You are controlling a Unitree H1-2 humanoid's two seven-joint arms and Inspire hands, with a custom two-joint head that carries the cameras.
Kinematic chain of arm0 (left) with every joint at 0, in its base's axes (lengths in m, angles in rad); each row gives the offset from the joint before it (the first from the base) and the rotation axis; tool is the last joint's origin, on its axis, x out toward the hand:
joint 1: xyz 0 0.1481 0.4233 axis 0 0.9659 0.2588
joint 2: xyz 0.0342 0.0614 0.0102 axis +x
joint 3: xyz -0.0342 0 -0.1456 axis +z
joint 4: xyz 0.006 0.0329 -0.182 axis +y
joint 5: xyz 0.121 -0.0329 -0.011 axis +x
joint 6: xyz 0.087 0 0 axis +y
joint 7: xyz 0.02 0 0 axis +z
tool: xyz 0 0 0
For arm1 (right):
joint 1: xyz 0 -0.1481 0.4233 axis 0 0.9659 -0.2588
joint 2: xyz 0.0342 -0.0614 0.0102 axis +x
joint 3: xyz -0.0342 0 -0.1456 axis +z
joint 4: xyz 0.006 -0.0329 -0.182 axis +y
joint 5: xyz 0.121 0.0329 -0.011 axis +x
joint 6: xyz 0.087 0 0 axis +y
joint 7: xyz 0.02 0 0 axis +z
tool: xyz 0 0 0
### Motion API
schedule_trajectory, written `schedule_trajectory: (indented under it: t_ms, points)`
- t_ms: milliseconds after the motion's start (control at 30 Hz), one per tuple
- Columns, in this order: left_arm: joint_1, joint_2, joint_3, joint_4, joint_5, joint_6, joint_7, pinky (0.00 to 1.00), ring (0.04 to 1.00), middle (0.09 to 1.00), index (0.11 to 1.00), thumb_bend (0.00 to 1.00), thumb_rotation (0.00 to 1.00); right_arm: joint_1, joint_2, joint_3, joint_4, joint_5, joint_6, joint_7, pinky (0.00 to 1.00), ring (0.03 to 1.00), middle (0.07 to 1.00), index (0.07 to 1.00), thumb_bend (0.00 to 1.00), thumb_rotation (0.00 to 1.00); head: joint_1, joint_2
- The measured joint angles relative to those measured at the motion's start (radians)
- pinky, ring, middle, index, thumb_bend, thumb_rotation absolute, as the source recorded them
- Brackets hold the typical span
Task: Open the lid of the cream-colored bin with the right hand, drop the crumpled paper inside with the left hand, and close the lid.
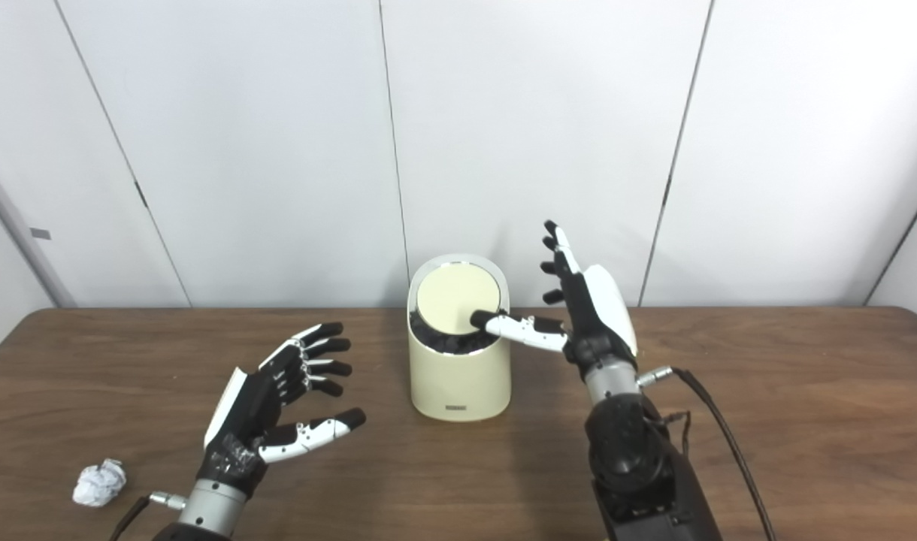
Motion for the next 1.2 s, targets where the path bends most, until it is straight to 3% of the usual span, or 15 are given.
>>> schedule_trajectory:
  t_ms: [433, 900, 1200]
  points:
    - [0.0, -0.003, -0.001, 0.0, 0.0, -0.001, 0.0, 0.59, 0.694, 0.791, 0.835, 0.71, 0.05, -0.05, 0.001, 0.033, 0.035, -0.022, 0.068, 0.004, 0.7, 0.867, 0.944, 1.0, 0.89, 0.46, 0.006, -0.003]
    - [0.006, -0.011, -0.005, -0.001, 0.0, -0.003, 0.0, 0.57, 0.682, 0.782, 0.832, 0.71, 0.04, -0.083, 0.009, 0.062, 0.097, -0.052, 0.072, -0.01, 0.64, 0.82, 0.912, 0.972, 0.9, 0.37, 0.017, -0.006]
    - [0.01, -0.011, -0.005, -0.009, 0.0, -0.003, 0.0, 0.56, 0.684, 0.787, 0.836, 0.71, 0.04, -0.102, 0.009, 0.069, 0.129, -0.055, 0.072, -0.011, 0.66, 0.834, 0.919, 0.969, 0.9, 0.34, 0.017, -0.002]
